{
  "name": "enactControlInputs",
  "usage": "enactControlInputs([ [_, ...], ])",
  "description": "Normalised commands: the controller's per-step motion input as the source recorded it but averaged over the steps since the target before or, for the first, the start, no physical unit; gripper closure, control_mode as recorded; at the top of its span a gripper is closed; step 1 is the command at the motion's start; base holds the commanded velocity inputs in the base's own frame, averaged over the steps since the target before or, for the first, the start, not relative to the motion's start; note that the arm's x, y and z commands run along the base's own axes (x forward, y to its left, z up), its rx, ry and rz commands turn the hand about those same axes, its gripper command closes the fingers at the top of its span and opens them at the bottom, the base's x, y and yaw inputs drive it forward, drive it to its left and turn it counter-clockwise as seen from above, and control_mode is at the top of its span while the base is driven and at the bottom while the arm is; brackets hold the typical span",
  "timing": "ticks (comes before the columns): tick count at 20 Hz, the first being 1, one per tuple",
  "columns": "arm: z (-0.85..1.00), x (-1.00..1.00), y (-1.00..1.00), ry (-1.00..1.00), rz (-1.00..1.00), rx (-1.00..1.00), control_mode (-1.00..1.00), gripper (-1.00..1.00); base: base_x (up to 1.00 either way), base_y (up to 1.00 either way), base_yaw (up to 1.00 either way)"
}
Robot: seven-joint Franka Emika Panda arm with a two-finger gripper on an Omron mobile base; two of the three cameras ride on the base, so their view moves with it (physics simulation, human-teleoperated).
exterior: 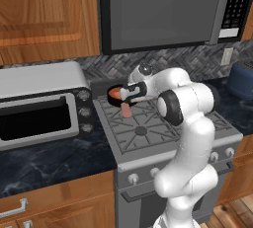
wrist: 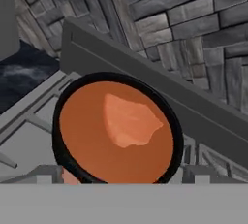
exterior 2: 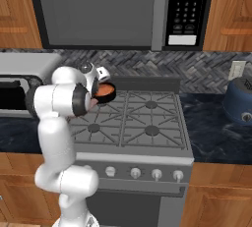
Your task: Retrieve the steak from the fridge and place it on the saucepan with marinade on the stove.
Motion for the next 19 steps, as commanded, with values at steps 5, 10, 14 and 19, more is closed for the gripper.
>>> enactControlInputs([
  [5, 0.66, -1.0, -0.33, -0.02, -0.16, 0.13, -1.0, -1.0, 0.0, 0.0, 0.0],
  [10, 1.0, -1.0, -0.37, -0.11, -0.21, 0.12, -1.0, -1.0, 0.0, 0.0, 0.0],
  [14, 1.0, -1.0, -0.43, -0.02, -0.23, 0.14, -1.0, -1.0, 0.0, 0.0, 0.0],
  [19, 0.99, -1.0, -0.55, 0.03, -0.2, 0.21, -1.0, -1.0, 0.0, 0.0, 0.0],
])
